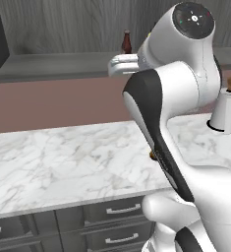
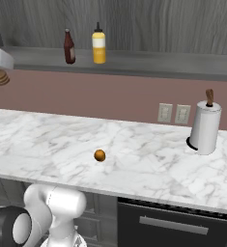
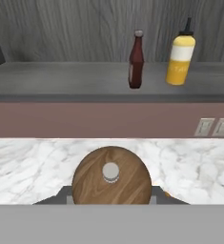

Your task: There are various items on the counter. Only move the condiments/shakers into the cabinet.

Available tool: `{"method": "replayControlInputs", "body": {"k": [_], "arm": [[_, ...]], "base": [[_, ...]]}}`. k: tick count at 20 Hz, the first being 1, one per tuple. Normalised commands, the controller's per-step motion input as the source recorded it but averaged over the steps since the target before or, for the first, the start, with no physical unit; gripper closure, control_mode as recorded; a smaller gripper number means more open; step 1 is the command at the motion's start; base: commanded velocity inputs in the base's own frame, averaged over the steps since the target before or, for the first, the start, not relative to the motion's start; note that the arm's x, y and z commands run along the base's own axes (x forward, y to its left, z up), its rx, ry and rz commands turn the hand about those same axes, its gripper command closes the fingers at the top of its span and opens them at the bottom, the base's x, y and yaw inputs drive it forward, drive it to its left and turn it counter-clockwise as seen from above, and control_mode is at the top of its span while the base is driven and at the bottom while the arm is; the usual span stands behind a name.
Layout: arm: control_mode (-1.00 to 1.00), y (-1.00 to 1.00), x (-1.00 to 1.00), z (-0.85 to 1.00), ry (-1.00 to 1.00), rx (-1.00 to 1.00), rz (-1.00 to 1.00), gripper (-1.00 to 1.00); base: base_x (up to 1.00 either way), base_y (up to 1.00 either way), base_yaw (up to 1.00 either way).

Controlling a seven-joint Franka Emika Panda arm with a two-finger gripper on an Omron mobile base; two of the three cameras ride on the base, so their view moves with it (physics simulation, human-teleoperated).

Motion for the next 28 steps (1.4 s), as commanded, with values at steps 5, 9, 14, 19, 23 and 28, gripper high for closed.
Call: {"method": "replayControlInputs", "body": {"k": [5,9,14,19,23,28], "arm": [[-1.00,0.08,0.42,0.04,-0.04,0.03,0.00,1.00],[-1.00,0.11,0.68,0.00,-0.09,0.03,0.00,1.00],[-1.00,0.07,0.82,0.01,-0.04,0.02,-0.01,1.00],[-1.00,0.00,0.86,0.00,0.00,0.00,0.00,1.00],[-1.00,0.00,0.79,0.00,0.04,0.01,0.00,1.00],[-1.00,0.00,0.66,0.00,0.09,0.02,0.00,1.00]], "base": [[0.00,0.00,0.00],[0.00,0.00,0.00],[0.00,0.00,0.00],[0.00,0.00,0.00],[0.00,0.00,0.00],[0.00,0.00,0.00]]}}
